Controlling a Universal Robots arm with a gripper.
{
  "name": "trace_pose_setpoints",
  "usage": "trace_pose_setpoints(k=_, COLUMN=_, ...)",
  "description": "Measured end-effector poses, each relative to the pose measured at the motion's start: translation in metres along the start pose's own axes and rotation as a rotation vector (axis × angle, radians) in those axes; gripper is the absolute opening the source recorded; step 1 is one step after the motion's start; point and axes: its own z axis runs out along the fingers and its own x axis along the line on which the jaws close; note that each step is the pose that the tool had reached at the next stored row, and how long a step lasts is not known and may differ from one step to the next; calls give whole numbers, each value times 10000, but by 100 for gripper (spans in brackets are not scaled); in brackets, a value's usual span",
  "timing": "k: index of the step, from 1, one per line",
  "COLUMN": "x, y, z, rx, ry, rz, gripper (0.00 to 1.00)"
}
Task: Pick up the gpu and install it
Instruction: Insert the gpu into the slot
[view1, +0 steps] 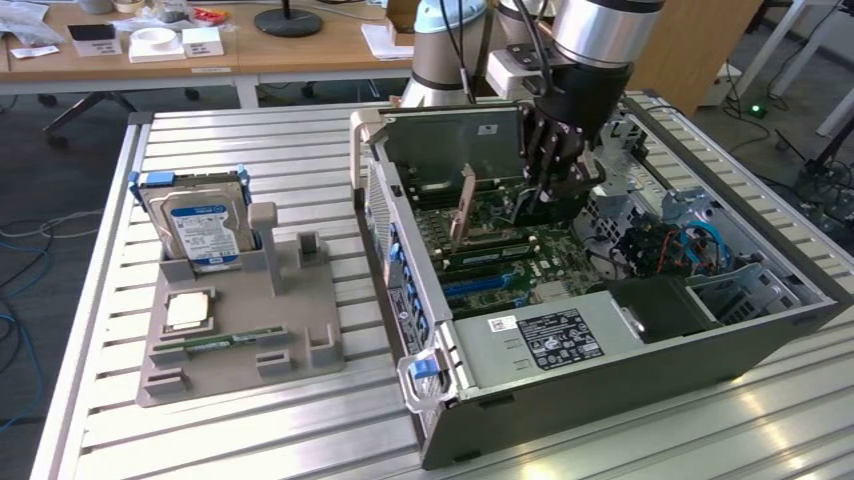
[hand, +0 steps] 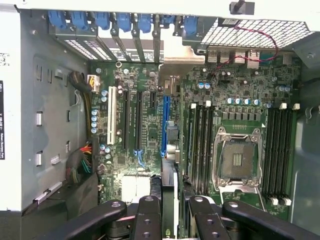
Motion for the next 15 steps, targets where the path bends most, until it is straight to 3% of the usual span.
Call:
trace_pose_setpoints(k=5, x=0, y=2, z=24, rx=1, ry=-4, rz=0, gripper=26)
trace_pose_setpoints(k=15, x=2, y=20, z=204, rx=0, ry=0, rz=0, gripper=26)
